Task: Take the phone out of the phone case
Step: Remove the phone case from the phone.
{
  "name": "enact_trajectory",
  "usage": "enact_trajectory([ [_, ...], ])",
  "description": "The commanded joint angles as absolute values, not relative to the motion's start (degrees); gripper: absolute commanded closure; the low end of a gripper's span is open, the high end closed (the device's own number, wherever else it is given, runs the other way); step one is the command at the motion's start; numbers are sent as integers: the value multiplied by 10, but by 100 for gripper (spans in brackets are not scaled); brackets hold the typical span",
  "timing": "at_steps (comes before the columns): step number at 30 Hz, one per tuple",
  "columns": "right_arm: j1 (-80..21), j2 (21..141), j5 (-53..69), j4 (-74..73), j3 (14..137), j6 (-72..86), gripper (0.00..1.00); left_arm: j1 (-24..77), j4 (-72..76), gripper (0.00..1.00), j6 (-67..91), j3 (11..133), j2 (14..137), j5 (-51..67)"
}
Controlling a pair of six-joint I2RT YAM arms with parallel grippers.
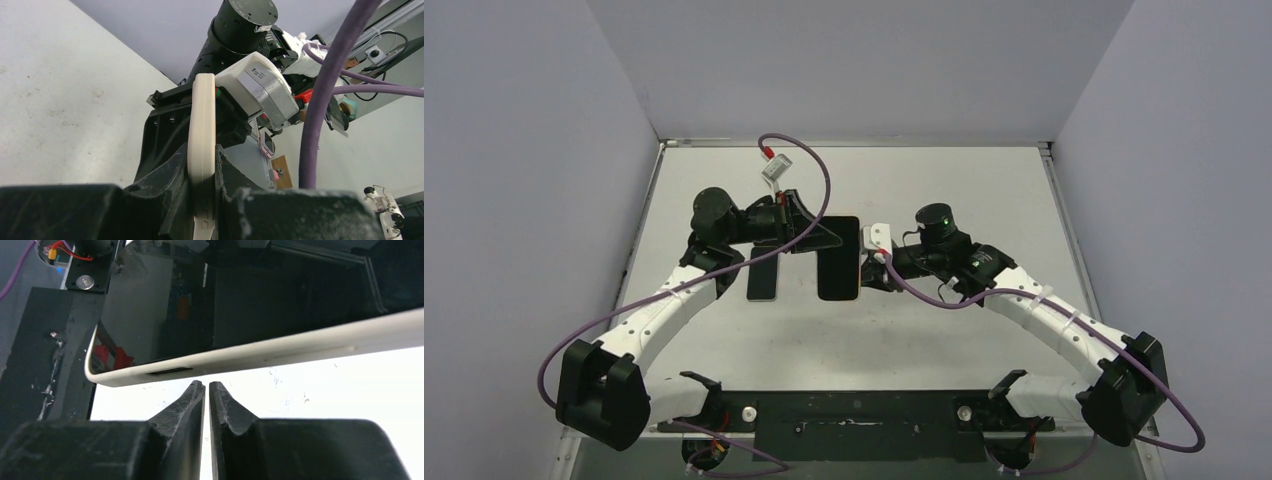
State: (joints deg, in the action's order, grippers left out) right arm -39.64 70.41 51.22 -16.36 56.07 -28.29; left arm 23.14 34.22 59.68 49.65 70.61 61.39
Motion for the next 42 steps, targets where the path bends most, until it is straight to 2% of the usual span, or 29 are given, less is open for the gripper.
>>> enact_trajectory([
  [1, -393, 684, 540, -150, 566, -281, 84, 229, 328, 100, 538, 534, 681, 596],
  [4, -388, 665, 560, -148, 546, -259, 71, 228, 297, 100, 494, 539, 676, 579],
  [7, -377, 647, 588, -130, 532, -214, 54, 227, 267, 100, 453, 547, 674, 564],
  [9, -373, 635, 605, -98, 521, -175, 47, 227, 265, 100, 442, 549, 675, 562],
  [15, -372, 631, 626, 19, 498, -68, 44, 227, 289, 100, 442, 538, 672, 564],
  [19, -372, 648, 625, 29, 505, -54, 45, 228, 314, 100, 455, 532, 670, 567],
  [28, -371, 678, 628, 2, 523, -80, 58, 233, 329, 100, 472, 531, 671, 569],
  [38, -362, 683, 625, -16, 528, -119, 100, 236, 330, 100, 489, 523, 667, 571],
  [42, -362, 685, 606, -77, 544, -212, 100, 236, 345, 100, 524, 524, 671, 579],
])
